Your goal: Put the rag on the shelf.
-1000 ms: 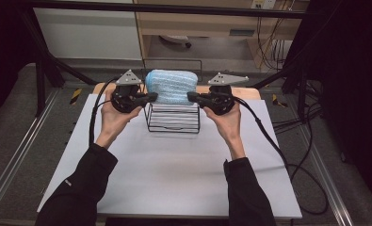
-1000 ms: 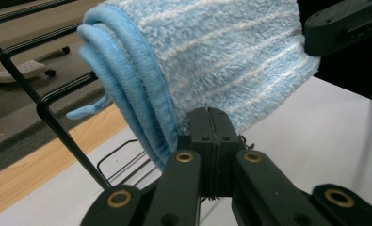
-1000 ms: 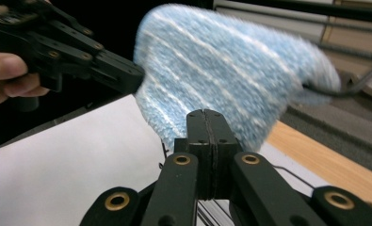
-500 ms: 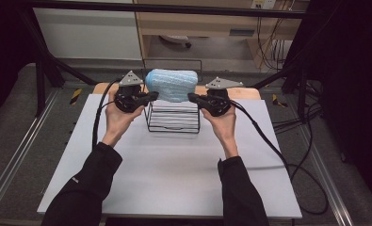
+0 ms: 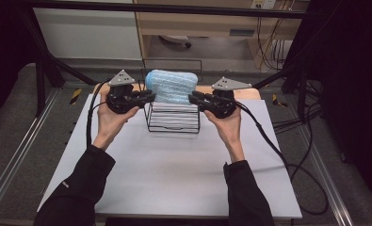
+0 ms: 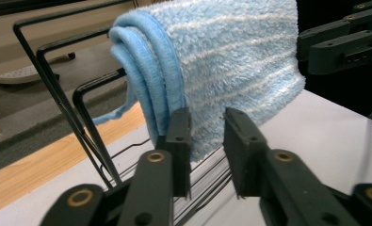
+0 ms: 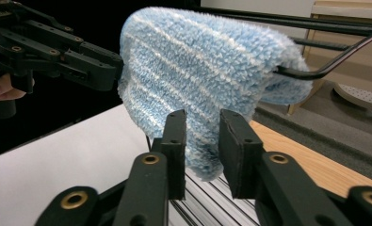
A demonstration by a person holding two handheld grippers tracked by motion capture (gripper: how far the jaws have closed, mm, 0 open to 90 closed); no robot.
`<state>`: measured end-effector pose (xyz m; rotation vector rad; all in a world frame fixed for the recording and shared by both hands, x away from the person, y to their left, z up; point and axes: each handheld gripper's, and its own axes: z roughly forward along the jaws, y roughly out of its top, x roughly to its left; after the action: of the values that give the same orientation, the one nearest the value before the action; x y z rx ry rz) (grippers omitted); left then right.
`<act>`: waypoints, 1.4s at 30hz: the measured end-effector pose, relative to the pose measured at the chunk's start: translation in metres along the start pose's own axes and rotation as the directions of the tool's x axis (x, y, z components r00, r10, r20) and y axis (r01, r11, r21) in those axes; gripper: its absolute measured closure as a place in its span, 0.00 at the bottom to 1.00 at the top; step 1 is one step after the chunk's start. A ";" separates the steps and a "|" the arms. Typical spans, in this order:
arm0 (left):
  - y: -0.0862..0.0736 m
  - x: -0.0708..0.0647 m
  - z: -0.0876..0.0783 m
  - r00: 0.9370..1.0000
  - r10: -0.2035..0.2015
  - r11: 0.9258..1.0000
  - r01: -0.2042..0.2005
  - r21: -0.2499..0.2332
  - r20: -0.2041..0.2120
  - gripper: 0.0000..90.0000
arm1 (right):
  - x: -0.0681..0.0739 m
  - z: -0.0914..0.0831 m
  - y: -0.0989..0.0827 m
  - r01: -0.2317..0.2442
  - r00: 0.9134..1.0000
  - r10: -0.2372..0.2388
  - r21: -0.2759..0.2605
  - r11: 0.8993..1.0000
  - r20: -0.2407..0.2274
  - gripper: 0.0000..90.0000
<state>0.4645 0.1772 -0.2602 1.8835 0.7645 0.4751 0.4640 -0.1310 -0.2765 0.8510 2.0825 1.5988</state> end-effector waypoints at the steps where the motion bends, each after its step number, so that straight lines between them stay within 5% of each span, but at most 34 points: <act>1: 0.000 -0.001 -0.002 1.000 0.001 1.000 -0.001 -0.001 -0.004 0.77 | 0.000 -0.002 0.001 -0.003 1.000 0.003 0.000 1.000 0.000 0.77; 11: -0.004 -0.004 -0.023 0.999 0.012 1.000 -0.011 0.018 -0.032 0.56 | 0.004 -0.028 0.004 -0.021 1.000 0.022 -0.012 1.000 0.019 0.49; 22: -0.035 -0.004 -0.038 0.999 -0.004 0.998 0.006 0.059 -0.038 0.33 | 0.005 -0.055 -0.009 -0.034 0.999 0.032 0.038 0.999 0.034 0.23; 42: -0.125 -0.016 -0.035 0.999 -0.041 0.990 0.044 0.135 -0.025 0.11 | -0.003 -0.074 -0.103 -0.099 0.995 0.091 0.183 0.978 0.047 0.03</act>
<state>0.3941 0.2263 -0.3593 1.9858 0.8690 0.4273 0.3956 -0.2042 -0.3541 1.0500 2.2198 1.4380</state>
